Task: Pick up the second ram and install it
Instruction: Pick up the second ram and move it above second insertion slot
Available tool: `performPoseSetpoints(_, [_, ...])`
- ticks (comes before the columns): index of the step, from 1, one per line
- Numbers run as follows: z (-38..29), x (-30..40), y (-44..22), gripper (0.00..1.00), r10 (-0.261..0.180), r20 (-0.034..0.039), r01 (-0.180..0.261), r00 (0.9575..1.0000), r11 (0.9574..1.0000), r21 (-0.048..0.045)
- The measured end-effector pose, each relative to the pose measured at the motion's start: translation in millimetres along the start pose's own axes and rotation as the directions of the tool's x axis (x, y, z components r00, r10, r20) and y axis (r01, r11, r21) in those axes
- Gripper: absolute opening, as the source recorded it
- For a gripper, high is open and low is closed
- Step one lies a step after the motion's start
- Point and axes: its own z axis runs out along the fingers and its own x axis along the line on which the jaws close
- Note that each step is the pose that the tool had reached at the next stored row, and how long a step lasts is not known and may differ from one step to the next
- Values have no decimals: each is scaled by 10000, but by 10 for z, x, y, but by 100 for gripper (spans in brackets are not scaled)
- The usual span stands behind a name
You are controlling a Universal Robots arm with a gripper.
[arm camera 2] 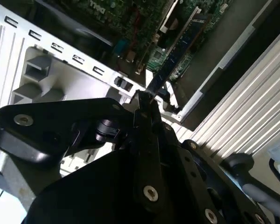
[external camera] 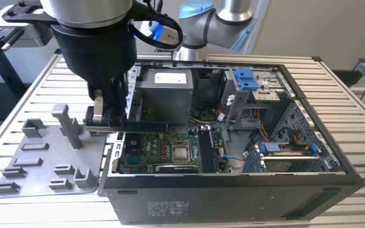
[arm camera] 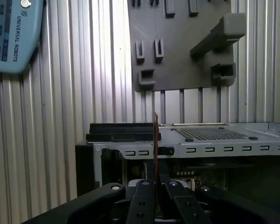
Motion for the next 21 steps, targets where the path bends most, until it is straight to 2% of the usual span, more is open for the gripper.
performPoseSetpoints(5, [-1,-3,-76,14,-242,-3,242,9997,9997,-15])
performPoseSetpoints(14, [-4,-12,-329,14,-377,-5,377,9993,9993,-23])
performPoseSetpoints(21, [-7,-21,-566,14,-396,-5,396,9992,9992,-25])
